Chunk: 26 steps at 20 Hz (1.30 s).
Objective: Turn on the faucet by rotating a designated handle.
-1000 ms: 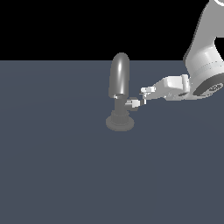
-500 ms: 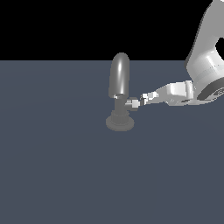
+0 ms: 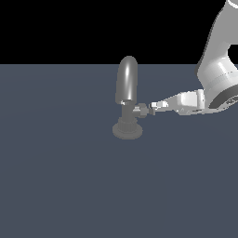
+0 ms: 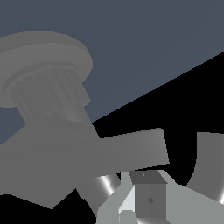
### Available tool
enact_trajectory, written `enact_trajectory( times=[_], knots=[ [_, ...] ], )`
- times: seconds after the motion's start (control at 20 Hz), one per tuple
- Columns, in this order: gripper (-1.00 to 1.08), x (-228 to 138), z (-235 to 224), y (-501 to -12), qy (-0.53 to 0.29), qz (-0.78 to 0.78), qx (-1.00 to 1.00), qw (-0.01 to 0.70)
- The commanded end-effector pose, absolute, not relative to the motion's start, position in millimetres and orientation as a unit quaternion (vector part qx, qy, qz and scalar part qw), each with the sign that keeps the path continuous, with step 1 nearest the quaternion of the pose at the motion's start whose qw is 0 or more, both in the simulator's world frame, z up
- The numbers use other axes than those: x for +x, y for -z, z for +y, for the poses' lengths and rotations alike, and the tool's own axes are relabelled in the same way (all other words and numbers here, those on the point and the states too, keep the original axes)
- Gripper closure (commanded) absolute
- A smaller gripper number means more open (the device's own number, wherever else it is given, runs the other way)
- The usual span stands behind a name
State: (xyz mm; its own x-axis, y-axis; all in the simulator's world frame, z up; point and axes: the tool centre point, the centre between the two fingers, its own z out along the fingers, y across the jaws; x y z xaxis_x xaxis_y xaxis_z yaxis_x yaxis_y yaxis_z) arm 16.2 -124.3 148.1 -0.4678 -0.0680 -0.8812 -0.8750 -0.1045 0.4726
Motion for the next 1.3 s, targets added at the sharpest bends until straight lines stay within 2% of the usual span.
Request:
enact_trajectory(
  times=[0.0,0.3,0.35,1.25],
  knots=[
    [1.08,4.3,-125.7,-108.7,-0.633,0.595,-0.385,0.312],
    [1.08,-2.3,-126.5,-77.4,-0.636,0.596,-0.380,0.309],
    [1.08,17.4,-124.3,-126.0,-0.623,0.581,-0.409,0.327],
    [1.08,31.2,-122.6,-68.1,-0.631,0.591,-0.391,0.316]
  ],
)
